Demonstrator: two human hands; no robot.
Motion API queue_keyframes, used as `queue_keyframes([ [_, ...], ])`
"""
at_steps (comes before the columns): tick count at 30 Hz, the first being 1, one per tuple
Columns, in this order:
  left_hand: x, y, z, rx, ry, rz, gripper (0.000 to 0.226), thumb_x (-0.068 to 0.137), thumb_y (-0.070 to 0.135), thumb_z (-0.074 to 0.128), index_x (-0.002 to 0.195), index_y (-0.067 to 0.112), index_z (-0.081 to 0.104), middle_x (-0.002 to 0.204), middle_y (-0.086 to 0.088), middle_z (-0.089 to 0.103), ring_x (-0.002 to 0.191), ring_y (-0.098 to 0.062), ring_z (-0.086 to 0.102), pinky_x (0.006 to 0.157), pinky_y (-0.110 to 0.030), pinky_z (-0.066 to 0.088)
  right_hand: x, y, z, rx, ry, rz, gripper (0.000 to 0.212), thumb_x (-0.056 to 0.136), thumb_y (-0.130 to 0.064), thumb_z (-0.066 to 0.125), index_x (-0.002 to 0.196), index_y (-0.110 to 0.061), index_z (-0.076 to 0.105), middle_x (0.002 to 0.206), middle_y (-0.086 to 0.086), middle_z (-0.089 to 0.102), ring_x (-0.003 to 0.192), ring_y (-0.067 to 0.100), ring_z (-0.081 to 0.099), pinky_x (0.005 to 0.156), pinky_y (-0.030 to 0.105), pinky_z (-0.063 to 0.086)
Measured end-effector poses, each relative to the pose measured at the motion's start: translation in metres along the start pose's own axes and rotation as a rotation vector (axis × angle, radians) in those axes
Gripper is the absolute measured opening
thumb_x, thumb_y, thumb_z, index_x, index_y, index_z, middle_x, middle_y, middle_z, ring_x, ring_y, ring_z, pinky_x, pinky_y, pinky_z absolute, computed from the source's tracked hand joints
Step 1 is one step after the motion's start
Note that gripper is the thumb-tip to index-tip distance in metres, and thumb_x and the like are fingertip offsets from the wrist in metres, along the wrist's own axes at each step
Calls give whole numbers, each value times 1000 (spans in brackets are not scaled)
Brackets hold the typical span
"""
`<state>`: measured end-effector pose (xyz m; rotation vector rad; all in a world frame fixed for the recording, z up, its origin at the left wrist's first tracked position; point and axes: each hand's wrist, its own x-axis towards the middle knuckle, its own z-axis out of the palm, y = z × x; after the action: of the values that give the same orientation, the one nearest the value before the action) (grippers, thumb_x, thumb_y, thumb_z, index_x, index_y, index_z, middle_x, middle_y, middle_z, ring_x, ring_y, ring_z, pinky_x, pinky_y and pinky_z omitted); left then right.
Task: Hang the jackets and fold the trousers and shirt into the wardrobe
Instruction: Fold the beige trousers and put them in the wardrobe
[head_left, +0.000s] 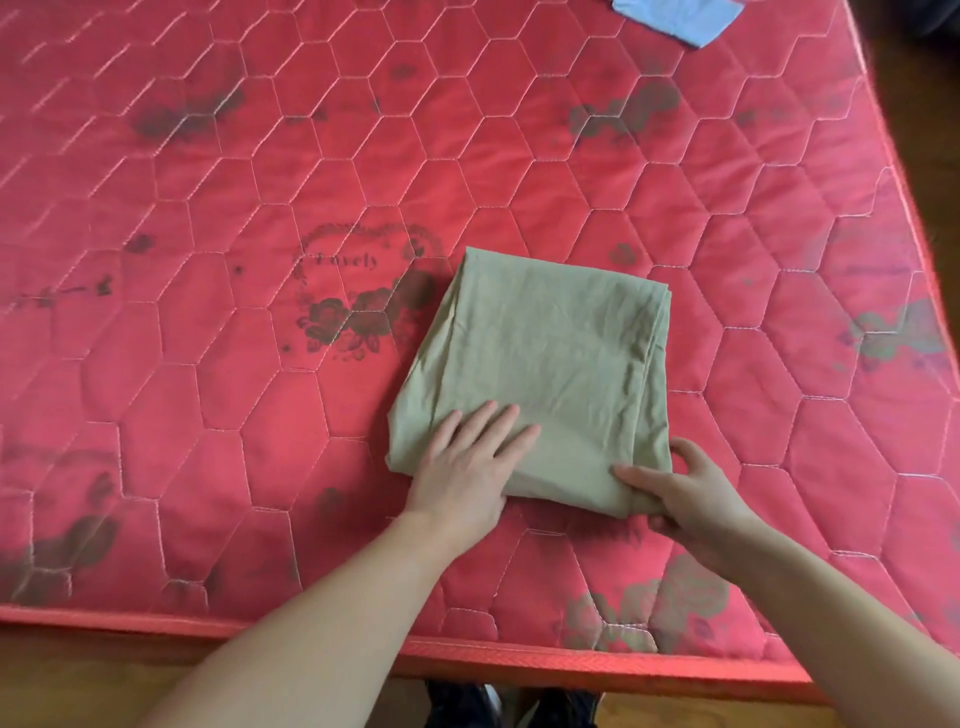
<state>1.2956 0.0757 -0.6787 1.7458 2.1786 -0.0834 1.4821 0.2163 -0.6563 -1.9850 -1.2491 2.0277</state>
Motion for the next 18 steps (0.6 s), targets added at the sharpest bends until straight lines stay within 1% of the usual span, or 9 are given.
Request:
queue_keyframes([
  [2,2,-5,-9,-44,3,15,70,91,17,51,153,33,25,160,9,23,149,-12,12,121,-34,7,-7,-3,2,-161,39,-157,70,74,-24,81,133,-27,44,104,6,64,62,11,61,54,30,50],
  [3,6,-5,-16,-83,1,17,65,92,15,49,151,33,30,159,10,28,149,-12,17,120,-33,12,-13,-1,2,-308,104,-302,80,71,-37,82,138,-33,38,121,3,58,84,8,63,71,32,53],
  [5,14,-6,-33,-121,-35,36,57,92,14,47,145,32,40,152,8,41,143,-15,31,112,-31,26,-25,5,-1,-655,199,-641,102,61,-66,75,146,-35,29,149,-1,34,132,9,37,107,40,35],
  [7,22,-6,-51,-107,-84,67,45,92,16,48,134,32,50,131,1,60,123,-23,53,87,-33,39,-32,7,-4,-1029,187,-912,109,58,-76,67,149,-28,32,157,0,27,145,18,23,115,50,19],
  [9,27,-5,-69,-95,-173,115,29,93,21,49,119,29,58,104,-4,67,100,-29,61,69,-32,37,-31,-2,-6,-1299,160,-1007,90,62,-61,76,139,-23,49,145,1,50,138,22,41,114,54,23],
  [10,30,-4,-77,-105,-257,146,20,93,25,51,111,27,60,95,-3,65,93,-29,61,67,-32,36,-30,-9,-7,-1376,124,-983,62,67,-50,78,122,-28,61,126,-2,64,126,22,55,111,50,31],
  [12,33,-2,-90,-190,-451,182,16,92,36,58,99,22,63,82,3,60,84,-23,57,65,-32,38,-29,-28,-13,-1420,-77,-820,16,77,-42,70,82,-34,57,82,-12,66,89,17,65,87,33,47],
  [15,35,-12,-110,-425,-648,76,23,82,49,70,91,29,64,76,11,59,74,-11,57,63,-30,43,-18,-50,-28,-1271,-429,-515,24,77,-41,73,71,-23,59,58,-14,56,57,2,50,55,20,39],
  [18,38,-38,-129,-510,-869,51,38,76,37,80,110,28,67,100,13,72,93,-9,67,82,-28,54,-5,-69,-38,-1182,-527,-304,32,75,-43,78,72,-17,61,59,-14,48,57,4,44,57,23,37],
])
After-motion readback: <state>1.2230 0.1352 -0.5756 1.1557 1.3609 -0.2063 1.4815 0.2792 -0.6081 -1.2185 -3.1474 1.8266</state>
